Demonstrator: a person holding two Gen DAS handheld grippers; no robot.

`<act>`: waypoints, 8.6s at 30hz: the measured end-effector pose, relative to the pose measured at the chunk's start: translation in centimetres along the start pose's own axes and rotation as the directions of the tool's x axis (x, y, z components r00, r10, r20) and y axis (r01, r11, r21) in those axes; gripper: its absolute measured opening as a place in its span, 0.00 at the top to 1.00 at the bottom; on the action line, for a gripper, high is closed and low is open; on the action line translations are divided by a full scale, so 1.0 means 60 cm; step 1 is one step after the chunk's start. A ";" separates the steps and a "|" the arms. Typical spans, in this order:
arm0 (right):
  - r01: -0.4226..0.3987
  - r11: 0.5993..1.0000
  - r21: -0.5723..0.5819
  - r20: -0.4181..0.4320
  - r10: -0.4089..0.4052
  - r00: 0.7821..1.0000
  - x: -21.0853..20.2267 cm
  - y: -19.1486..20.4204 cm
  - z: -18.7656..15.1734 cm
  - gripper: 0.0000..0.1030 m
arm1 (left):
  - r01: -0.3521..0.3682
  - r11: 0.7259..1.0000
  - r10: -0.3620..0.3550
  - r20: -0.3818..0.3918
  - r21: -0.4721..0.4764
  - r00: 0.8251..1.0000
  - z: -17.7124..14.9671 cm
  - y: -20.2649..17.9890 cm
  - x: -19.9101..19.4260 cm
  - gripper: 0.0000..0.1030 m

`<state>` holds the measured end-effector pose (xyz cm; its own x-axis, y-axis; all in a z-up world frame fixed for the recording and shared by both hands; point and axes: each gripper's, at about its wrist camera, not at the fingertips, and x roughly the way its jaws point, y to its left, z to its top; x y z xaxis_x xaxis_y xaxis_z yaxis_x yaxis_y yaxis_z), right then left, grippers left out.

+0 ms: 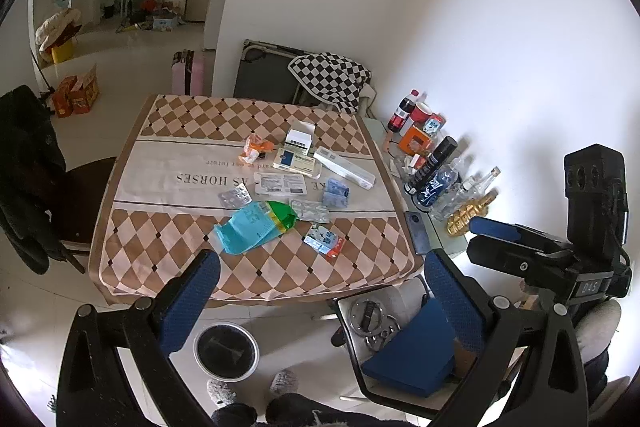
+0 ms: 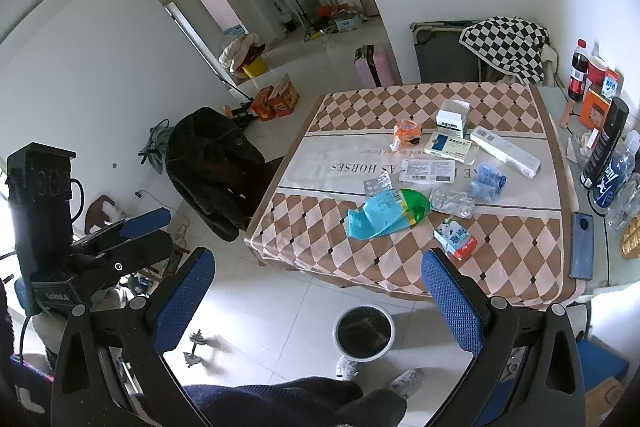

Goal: Collect trash

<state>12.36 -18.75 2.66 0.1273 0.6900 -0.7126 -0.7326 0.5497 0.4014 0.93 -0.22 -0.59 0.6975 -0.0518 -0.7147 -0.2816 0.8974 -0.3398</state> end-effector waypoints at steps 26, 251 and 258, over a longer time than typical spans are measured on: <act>0.000 1.000 0.005 0.004 0.000 1.000 -0.001 0.004 -0.013 0.00 | 0.032 0.999 -0.032 0.001 -0.001 0.999 -0.005 0.002 -0.013 0.00; 0.524 0.841 0.135 -0.615 -0.343 0.710 0.740 -0.222 -0.690 0.01 | -0.462 0.886 0.353 -0.597 -0.032 0.720 -0.615 0.382 0.462 0.06; 0.496 0.858 0.135 -0.575 -0.340 0.744 0.577 -0.108 -0.603 0.01 | -0.447 0.894 0.353 -0.561 -0.034 0.749 -0.544 0.312 0.322 0.06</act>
<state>-2.70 -15.44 -45.45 -0.0403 0.0555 -0.9976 -0.4748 0.8774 0.0680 -12.38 1.29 -40.70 0.0534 0.0321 -0.9981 -0.5858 0.8105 -0.0053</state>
